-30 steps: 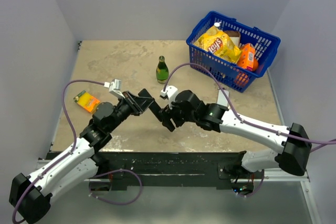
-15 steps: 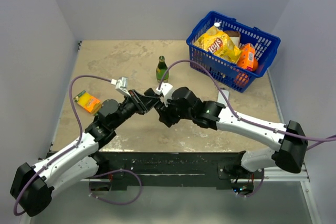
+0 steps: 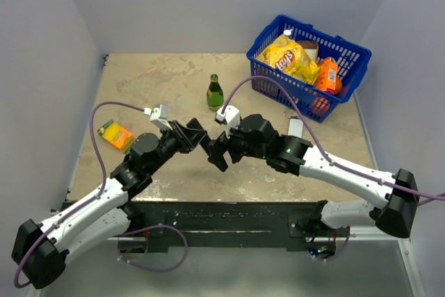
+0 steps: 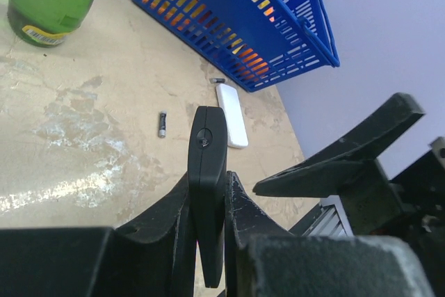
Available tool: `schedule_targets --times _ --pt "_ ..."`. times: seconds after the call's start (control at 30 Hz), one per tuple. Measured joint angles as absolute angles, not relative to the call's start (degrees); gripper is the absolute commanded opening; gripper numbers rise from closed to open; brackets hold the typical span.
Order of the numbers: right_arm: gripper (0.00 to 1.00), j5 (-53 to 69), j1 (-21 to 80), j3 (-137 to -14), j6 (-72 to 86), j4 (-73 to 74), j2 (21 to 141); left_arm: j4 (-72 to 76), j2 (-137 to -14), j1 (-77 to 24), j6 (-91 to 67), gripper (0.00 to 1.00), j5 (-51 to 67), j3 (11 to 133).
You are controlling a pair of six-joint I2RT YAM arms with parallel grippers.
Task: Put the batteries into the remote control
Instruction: Place the remote control at the center of the board.
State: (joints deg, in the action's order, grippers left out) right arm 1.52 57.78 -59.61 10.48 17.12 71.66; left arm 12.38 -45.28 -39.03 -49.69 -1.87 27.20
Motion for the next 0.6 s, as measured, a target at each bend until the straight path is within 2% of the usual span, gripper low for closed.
schedule_targets --times 0.27,0.47,0.57,0.6 --pt "0.95 0.7 57.8 -59.3 11.6 10.7 73.5 12.6 -47.6 -39.0 -49.9 0.0 -1.8 27.2" --pt "0.83 0.4 57.8 -59.5 11.8 7.6 79.6 12.8 -47.5 -39.0 -49.9 0.0 -1.8 27.2" --pt "0.72 0.4 57.8 -60.1 12.0 6.9 82.2 12.9 -47.5 -39.0 -50.0 0.0 -1.7 27.2" --pt "0.65 0.4 57.8 -60.1 12.3 6.6 82.7 12.9 -47.5 -39.0 -50.0 0.0 -1.6 27.2"
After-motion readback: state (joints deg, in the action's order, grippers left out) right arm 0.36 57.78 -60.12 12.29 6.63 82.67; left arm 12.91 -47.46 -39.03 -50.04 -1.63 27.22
